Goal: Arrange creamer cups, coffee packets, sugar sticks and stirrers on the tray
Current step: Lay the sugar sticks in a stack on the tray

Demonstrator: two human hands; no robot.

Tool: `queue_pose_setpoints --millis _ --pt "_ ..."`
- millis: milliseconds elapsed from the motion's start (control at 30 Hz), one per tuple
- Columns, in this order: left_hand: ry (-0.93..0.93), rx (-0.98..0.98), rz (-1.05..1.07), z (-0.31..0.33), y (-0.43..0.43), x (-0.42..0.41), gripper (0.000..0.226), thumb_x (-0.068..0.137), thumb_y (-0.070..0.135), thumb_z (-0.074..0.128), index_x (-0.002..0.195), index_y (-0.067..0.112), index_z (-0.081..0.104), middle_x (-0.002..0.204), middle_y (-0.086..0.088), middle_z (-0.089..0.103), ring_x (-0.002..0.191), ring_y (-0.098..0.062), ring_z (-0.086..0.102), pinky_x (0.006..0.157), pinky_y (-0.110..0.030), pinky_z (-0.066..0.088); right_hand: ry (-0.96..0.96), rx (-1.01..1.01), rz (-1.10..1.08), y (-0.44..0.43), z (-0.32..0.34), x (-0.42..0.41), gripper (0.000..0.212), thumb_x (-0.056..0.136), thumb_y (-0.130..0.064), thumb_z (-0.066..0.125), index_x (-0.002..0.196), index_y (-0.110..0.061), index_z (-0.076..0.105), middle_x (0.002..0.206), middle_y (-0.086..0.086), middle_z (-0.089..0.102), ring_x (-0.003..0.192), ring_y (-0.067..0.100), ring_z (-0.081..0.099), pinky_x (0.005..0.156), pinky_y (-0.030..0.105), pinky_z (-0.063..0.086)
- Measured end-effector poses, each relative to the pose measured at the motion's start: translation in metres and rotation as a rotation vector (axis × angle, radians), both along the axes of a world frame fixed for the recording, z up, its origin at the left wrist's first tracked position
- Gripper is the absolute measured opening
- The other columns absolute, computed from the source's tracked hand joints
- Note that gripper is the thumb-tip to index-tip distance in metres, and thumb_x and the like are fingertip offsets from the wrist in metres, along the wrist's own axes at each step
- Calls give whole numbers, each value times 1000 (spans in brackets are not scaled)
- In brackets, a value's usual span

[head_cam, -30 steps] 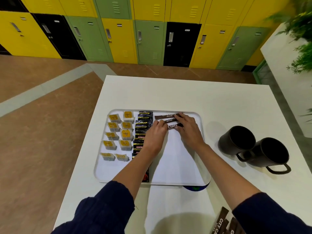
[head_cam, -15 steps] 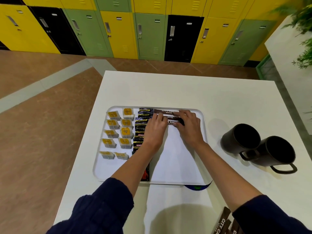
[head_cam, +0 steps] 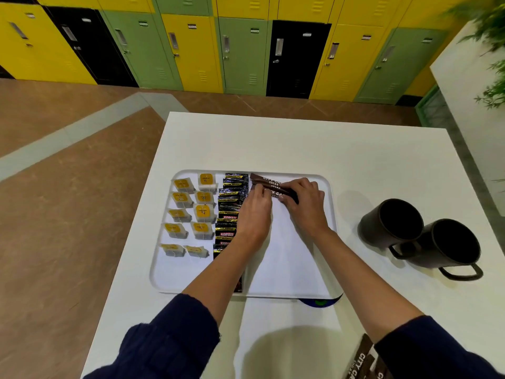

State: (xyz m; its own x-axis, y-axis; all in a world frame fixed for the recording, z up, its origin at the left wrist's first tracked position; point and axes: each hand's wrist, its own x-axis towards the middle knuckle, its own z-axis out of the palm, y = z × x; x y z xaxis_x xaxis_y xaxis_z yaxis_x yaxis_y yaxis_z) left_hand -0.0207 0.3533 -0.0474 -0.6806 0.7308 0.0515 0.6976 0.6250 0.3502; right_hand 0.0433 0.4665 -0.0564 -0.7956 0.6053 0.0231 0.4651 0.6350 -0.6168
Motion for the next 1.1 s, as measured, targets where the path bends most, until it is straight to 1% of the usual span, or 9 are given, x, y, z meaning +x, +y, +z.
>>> queue_pose_setpoints --millis 133,333,500,533,600,667,767,900,1100 --pt "-47 40 59 0 1 0 34 86 -9 45 119 1 50 121 -16 50 108 -29 50 88 -34 42 30 -36 -57 -6 -1 -1 15 94 -31 53 103 -25 65 102 -7 54 102 15 42 79 26 21" --pt "-78 34 84 -1 0 1 37 86 -9 46 123 1 47 124 -16 47 106 -29 51 89 -35 42 29 -92 -70 -4 1 -5 17 95 -21 51 108 -21 62 108 -2 56 107 19 42 79 27 20" --pt "17 -22 39 2 0 3 42 81 -10 52 121 2 51 121 -16 50 106 -30 51 85 -37 44 29 -110 -85 -2 6 -8 21 94 -12 49 99 -20 67 103 -3 57 103 16 42 78 25 19" --pt "55 -29 30 2 -1 3 42 77 -9 58 117 3 55 115 -14 54 102 -29 54 80 -36 46 53 -136 -82 -2 9 -8 21 93 -9 49 98 -18 68 102 -1 57 101 16 42 78 20 23" --pt "114 -42 1 3 -1 3 40 69 -8 66 106 6 62 105 -11 60 92 -27 58 71 -34 48 125 -253 -81 -2 18 -10 22 92 -1 49 97 -8 69 103 7 55 95 10 42 71 1 32" --pt "116 -63 -45 4 1 4 37 71 -9 64 105 6 61 105 -11 59 93 -28 57 72 -36 46 163 -307 -76 1 23 -10 21 90 4 49 96 -2 69 102 12 54 91 6 39 66 -8 32" --pt "142 -87 -45 5 2 4 32 77 -7 61 106 5 61 106 -12 59 93 -28 56 76 -37 46 151 -266 -65 6 19 -14 22 89 4 51 93 -5 70 97 9 56 94 9 40 71 -6 28" --pt "176 -134 -37 3 1 5 37 63 -2 76 97 8 66 94 -7 63 82 -23 59 67 -31 49 139 -236 -57 11 14 -19 21 88 1 54 92 -9 72 90 -1 55 93 12 41 74 -3 28" --pt "237 -114 -5 3 5 -5 36 47 -6 79 77 10 65 78 -5 62 68 -22 60 56 -29 47 125 -230 -54 14 10 -23 18 88 -4 56 92 -11 72 91 -4 55 94 10 42 73 8 33"
